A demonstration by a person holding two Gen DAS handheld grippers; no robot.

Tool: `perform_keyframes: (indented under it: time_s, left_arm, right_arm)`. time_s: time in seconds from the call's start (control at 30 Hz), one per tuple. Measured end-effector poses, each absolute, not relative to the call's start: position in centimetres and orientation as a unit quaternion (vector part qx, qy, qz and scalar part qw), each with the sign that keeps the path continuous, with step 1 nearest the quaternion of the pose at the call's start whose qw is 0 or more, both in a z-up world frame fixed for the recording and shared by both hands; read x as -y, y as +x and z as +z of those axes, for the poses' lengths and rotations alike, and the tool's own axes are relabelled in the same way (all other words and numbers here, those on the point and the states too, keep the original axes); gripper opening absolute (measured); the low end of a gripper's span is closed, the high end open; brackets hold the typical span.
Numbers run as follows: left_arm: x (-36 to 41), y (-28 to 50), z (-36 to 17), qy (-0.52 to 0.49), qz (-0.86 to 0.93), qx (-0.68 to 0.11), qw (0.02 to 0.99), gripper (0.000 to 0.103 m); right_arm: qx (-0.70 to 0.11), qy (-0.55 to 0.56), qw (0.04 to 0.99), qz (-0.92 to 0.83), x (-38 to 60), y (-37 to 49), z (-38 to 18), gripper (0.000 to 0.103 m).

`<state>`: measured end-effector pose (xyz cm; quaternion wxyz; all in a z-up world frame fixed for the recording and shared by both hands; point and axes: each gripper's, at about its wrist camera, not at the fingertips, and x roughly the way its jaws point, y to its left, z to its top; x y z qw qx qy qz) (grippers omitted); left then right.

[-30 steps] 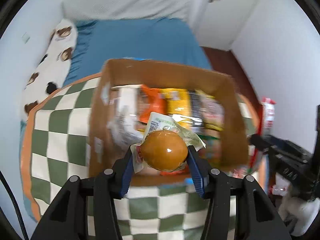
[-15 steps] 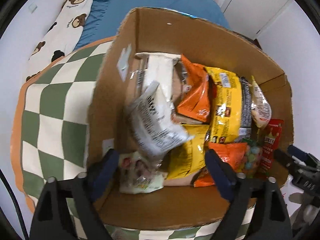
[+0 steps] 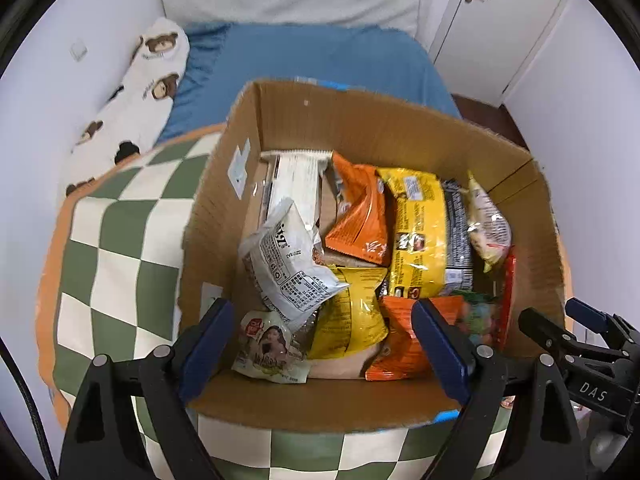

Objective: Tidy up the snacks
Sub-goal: 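Carry both packets into the box and open both tools, then grasp the brown biscuit packet with the right tool while the left tool grasps the red triangle candy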

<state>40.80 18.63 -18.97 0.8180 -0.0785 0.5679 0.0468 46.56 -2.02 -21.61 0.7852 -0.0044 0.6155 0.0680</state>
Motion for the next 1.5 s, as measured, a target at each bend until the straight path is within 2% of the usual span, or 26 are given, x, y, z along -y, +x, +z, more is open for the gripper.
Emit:
perform_keyframes:
  time_s: [0.6, 0.97, 1.07, 1.23, 1.5]
  left_arm:
    - [-15.0, 30.6, -9.8, -0.029, 0.047, -0.459, 0.887, 0.091]
    - [-13.7, 25.8, -7.3, -0.038, 0.051, -0.435, 0.898, 0.091]
    - [-13.7, 25.0, -8.4, -0.054, 0.055, -0.442, 0.894, 0.099]
    - [-13.2, 24.8, -13.8, -0.08, 0.049, -0.498, 0.862, 0.1]
    - [-10.6, 25.8, -25.5, -0.094, 0.069, -0.603, 0.789, 0.1]
  right_arm:
    - [-0.498, 0.005, 0.864, 0.073, 3.0, 35.6, -11.9, 0.096]
    - [-0.444, 0.01, 0.893, 0.07, 3.9, 29.0, -7.6, 0.096]
    - [-0.447, 0.026, 0.891, 0.073, 4.6, 27.8, -7.6, 0.099]
    - [-0.483, 0.079, 0.869, 0.067, 7.6, 26.6, -10.4, 0.099]
    - [-0.584, 0.196, 0.787, -0.011, 17.5, 28.6, -22.1, 0.099]
